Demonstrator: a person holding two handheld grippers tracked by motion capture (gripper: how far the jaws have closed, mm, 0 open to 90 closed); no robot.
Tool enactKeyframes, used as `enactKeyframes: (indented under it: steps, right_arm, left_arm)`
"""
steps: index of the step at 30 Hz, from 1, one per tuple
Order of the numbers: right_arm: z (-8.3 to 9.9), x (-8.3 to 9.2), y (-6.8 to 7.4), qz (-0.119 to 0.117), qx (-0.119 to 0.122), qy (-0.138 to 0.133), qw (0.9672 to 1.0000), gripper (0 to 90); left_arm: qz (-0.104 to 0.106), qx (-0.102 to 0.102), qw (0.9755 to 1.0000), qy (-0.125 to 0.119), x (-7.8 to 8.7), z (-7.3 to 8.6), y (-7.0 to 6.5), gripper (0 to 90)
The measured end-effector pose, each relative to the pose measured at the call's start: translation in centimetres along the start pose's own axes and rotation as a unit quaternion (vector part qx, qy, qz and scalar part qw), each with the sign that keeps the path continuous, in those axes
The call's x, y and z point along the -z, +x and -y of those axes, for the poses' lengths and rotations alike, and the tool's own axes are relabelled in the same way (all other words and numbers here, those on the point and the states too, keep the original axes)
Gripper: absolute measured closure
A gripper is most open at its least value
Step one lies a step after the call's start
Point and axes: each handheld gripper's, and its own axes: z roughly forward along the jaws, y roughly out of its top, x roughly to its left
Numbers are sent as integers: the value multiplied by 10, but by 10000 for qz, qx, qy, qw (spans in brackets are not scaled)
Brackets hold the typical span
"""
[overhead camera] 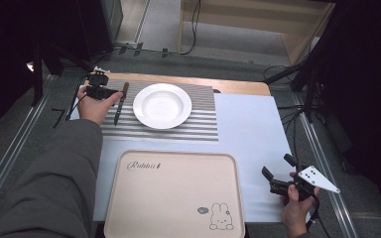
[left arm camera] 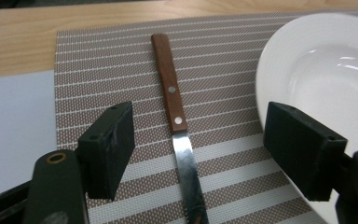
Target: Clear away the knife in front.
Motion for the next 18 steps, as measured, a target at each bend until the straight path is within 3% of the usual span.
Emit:
enactKeyframes:
  steps: [10, 11, 18]
  right_arm:
    - [0, 0, 0, 10, 20, 4, 10000, 0]
    - [0, 0, 0, 9, 28, 11, 10000, 0]
    - [0, 0, 0, 8, 19, 5, 10000, 0]
  left_arm:
    - [23, 196, 9988, 440, -12, -4, 2, 460]
    - [58, 156, 9979, 631, -16, -5, 3, 482]
    - [-97, 143, 9976, 676, -24, -11, -3, 564]
